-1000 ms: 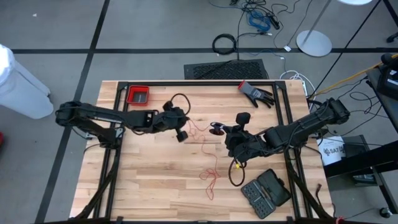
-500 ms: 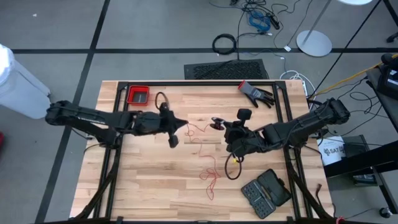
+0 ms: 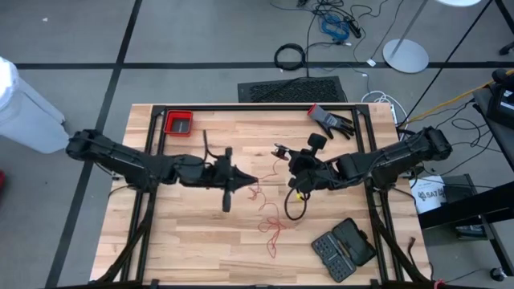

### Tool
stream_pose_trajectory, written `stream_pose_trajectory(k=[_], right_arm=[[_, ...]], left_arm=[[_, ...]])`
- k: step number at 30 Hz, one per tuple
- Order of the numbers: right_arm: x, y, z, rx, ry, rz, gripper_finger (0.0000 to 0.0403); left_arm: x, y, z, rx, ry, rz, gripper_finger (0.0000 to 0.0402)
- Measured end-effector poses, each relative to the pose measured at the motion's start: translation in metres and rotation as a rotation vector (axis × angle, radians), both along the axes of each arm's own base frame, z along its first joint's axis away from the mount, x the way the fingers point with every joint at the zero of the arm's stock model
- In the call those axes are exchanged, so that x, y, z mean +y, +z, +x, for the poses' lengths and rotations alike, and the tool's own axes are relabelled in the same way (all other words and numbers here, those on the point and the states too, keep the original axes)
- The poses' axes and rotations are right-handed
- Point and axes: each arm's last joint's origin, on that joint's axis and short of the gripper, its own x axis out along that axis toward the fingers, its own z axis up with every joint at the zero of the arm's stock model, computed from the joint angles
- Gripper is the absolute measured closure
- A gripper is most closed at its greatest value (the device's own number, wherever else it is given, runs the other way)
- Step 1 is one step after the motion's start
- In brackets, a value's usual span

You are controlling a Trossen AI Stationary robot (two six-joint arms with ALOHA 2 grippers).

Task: Coil cords
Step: Uncoil the red wire from the spool

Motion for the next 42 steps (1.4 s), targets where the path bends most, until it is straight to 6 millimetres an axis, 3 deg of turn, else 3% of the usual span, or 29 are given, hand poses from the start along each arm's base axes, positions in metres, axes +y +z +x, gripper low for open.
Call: stream_pose_trajectory(k=[11, 20, 30, 38, 42], right_arm=[[-0.004, 0.001, 0.000, -0.003, -0.006, 0.008, 0.0403], [-0.002, 0.030, -0.020, -0.133, 0.080, 0.127, 0.0403], [0.012, 0.044, -0.038, -0.196, 0.157, 0.166, 0.0403], [0.018, 0.049, -0.044, -0.213, 0.193, 0.169, 0.0403], [0.022, 0.049, -0.045, -0.201, 0.219, 0.161, 0.0403]], left_arm=[[-0.012, -0.044, 0.052, 0.079, -0.145, -0.004, 0.0402], [-0.006, -0.081, 0.080, 0.185, -0.172, -0.006, 0.0402], [0.005, -0.093, 0.084, 0.247, -0.158, -0.014, 0.0402], [0.037, -0.118, 0.074, 0.539, -0.007, 0.044, 0.0402], [0.053, -0.118, 0.064, 0.647, 0.097, 0.069, 0.0402]])
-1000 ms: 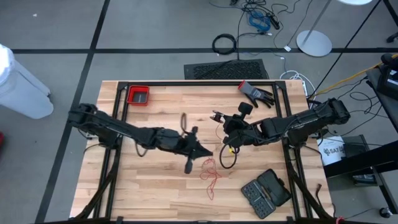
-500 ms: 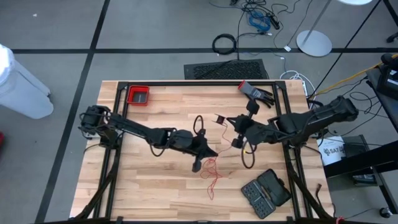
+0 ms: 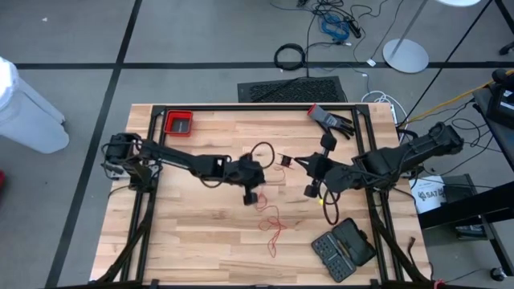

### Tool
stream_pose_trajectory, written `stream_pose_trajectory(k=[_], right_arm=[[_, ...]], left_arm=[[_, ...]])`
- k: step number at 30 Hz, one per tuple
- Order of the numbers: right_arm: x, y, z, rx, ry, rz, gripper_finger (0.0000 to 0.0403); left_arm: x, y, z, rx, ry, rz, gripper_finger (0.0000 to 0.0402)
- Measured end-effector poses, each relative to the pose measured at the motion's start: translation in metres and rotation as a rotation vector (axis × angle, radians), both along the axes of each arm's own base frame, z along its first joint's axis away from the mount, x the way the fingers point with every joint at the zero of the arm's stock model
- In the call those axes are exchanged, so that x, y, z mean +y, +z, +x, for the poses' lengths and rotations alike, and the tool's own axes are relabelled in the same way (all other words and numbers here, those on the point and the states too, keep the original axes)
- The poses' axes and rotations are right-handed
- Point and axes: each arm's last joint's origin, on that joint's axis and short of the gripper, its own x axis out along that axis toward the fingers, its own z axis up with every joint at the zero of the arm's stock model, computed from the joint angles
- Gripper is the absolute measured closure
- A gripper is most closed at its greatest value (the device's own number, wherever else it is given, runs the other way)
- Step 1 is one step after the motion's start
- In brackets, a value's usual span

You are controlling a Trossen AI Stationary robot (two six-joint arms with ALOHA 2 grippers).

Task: Coil cords
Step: Uncoil the red wire from the spool

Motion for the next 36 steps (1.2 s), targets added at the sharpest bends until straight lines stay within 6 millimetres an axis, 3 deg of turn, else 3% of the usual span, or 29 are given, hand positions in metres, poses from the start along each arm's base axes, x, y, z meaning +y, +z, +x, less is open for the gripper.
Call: stream_pose_trajectory(k=[6, 12, 21, 25, 36], right_arm=[[0.003, -0.002, 0.000, 0.046, 0.089, 0.038, 0.0403], [0.008, -0.015, -0.002, 0.160, 0.069, -0.075, 0.0403], [0.007, -0.032, 0.001, 0.268, -0.029, -0.175, 0.0403], [0.004, -0.040, 0.008, 0.310, -0.077, -0.246, 0.0403], [-0.015, -0.061, 0.030, 0.431, -0.191, -0.376, 0.0403]], left_arm=[[0.009, 0.020, -0.017, 0.036, 0.125, 0.113, 0.0402], [0.012, 0.056, -0.043, 0.000, 0.195, 0.174, 0.0402], [-0.003, 0.110, -0.085, -0.165, 0.187, 0.149, 0.0402], [-0.017, 0.121, -0.093, -0.219, 0.139, 0.131, 0.0402], [-0.049, 0.137, -0.092, -0.389, -0.043, 0.024, 0.0402]])
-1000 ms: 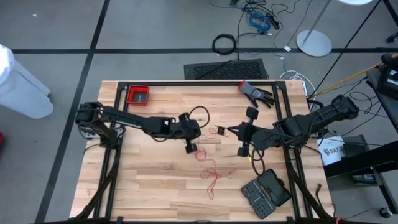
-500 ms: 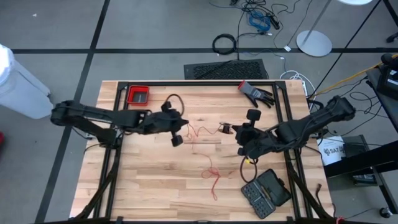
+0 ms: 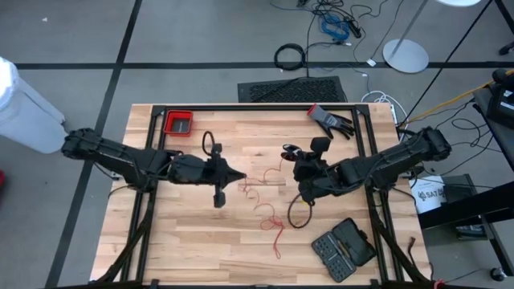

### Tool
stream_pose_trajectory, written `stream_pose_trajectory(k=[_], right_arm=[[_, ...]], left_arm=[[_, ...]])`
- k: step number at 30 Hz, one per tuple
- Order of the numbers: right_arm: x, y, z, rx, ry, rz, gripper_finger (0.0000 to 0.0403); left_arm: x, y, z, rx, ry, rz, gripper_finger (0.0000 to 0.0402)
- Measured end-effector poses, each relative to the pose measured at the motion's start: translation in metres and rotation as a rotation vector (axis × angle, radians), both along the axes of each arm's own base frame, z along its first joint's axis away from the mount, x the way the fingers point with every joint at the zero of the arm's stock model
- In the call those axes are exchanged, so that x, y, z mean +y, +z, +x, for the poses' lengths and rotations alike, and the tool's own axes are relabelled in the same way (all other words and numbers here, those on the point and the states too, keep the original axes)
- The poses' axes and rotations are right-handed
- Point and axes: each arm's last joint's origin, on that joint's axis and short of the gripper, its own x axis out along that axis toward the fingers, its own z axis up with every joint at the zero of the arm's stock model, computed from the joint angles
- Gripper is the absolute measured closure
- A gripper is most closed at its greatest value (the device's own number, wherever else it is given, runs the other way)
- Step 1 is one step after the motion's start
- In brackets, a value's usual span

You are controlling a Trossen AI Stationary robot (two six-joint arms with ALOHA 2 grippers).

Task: Coil cords
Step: Uncoil the red wire from the spool

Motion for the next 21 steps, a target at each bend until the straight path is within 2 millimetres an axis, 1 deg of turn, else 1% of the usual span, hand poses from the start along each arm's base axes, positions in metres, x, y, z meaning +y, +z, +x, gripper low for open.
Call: stream_pose_trajectory(k=[5, 11, 15, 21], right_arm=[[-0.013, -0.002, 0.005, -0.001, -0.054, -0.001, 0.0403], [-0.024, -0.002, 0.007, -0.021, -0.105, 0.008, 0.0403], [-0.028, 0.000, 0.010, -0.060, -0.122, 0.019, 0.0403], [-0.029, 0.005, 0.019, -0.144, -0.104, 0.042, 0.0403]], left_arm=[[-0.013, 0.003, 0.001, -0.041, -0.112, -0.040, 0.0402], [-0.029, -0.004, 0.009, -0.046, -0.235, -0.074, 0.0402], [-0.038, -0.013, 0.024, -0.061, -0.301, -0.097, 0.0402], [-0.045, -0.040, 0.052, -0.055, -0.333, -0.109, 0.0402]])
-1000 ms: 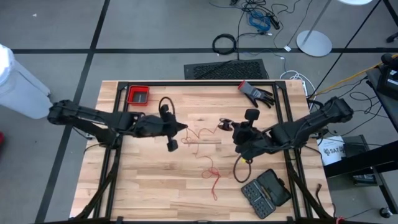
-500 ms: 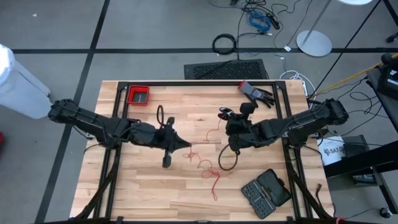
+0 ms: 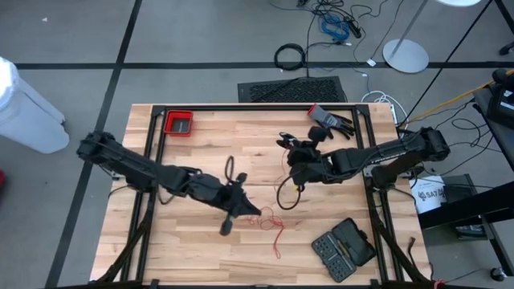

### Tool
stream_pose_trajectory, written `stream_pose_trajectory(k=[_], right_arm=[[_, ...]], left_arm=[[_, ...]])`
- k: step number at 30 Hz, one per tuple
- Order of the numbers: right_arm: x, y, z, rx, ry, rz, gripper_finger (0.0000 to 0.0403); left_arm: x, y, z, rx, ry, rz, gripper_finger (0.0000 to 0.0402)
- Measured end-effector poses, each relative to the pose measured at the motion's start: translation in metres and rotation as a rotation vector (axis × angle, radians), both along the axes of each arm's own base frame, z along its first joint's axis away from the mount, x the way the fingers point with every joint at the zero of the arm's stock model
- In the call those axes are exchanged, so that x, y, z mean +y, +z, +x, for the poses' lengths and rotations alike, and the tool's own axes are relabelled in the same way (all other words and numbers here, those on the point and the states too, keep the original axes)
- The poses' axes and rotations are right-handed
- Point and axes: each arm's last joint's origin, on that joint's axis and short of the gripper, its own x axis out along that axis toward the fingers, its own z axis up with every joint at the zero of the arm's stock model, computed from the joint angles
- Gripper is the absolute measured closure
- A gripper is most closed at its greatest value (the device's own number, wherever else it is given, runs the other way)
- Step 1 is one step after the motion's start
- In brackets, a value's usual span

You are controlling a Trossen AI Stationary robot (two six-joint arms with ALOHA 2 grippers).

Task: Coil cords
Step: Uncoil the red wire from the spool

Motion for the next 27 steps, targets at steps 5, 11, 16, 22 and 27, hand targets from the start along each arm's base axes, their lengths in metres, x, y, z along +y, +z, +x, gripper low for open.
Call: stream_pose_trajectory(k=[5, 11, 16, 22, 27], right_arm=[[0.002, 0.005, 0.005, -0.032, 0.055, 0.014, 0.0403], [0.005, 0.010, 0.006, -0.062, 0.131, 0.072, 0.0403], [0.011, 0.021, -0.004, -0.094, 0.162, 0.085, 0.0403], [0.019, 0.040, -0.021, -0.196, 0.246, 0.192, 0.0403], [0.025, 0.053, -0.035, -0.263, 0.333, 0.308, 0.0403]], left_arm=[[0.004, -0.028, 0.019, 0.075, -0.037, 0.000, 0.0402], [0.013, -0.051, 0.030, 0.164, -0.010, 0.010, 0.0397], [0.017, -0.052, 0.030, 0.184, 0.017, 0.027, 0.0356], [0.017, -0.045, 0.026, 0.151, 0.000, 0.065, 0.0286], [0.021, -0.035, 0.019, 0.147, 0.075, 0.095, 0.0262]])
